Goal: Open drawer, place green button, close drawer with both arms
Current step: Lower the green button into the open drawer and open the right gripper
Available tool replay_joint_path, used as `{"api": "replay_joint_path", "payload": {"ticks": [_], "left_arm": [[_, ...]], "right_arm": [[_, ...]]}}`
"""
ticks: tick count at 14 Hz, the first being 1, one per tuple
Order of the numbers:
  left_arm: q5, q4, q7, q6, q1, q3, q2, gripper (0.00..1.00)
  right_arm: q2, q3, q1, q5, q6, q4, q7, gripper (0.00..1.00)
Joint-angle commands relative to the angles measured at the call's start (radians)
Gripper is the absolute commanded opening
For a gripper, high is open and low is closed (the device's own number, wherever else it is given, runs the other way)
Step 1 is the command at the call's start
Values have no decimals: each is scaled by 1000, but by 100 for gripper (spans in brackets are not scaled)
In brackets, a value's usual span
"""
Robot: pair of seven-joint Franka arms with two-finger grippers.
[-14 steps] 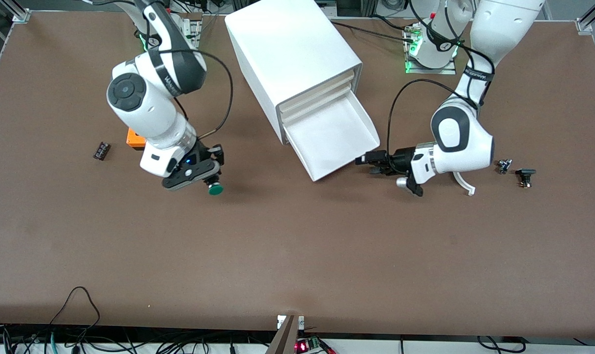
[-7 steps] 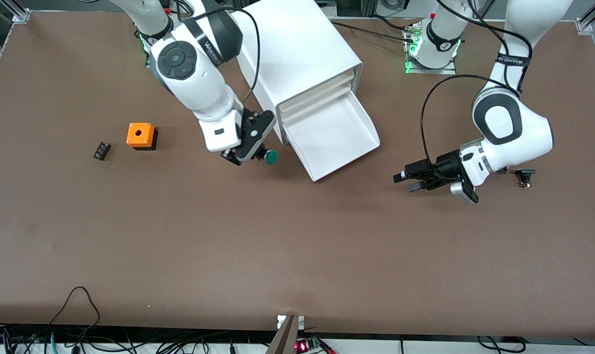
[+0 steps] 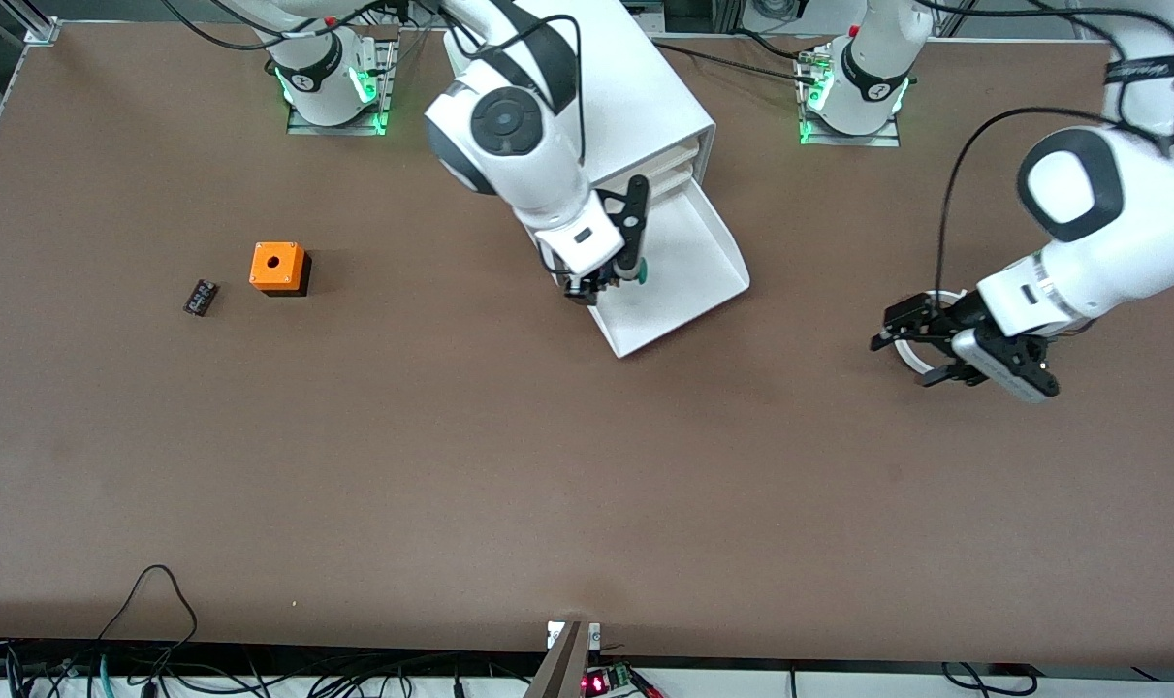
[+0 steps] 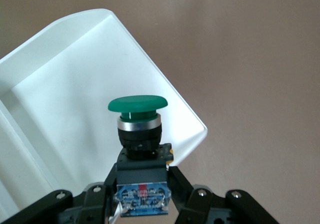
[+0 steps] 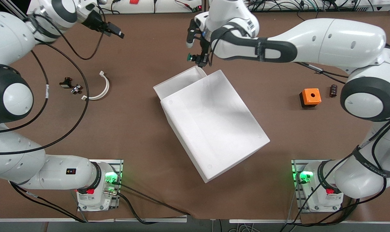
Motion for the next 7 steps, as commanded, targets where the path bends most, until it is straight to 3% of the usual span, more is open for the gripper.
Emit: {"api": "replay_joint_path", "payload": {"ticks": [1, 5, 7], "left_arm": [[176, 54, -88, -121, 3, 23, -65, 100], [400, 227, -309, -334, -12, 19, -91, 100], [472, 302, -387, -422, -14, 11, -91, 100]], "right_arm": [[53, -9, 33, -31, -9, 55, -66, 29], [122, -82, 154, -68, -75, 144, -150, 29], [138, -86, 171, -91, -76, 144, -150, 29]]}}
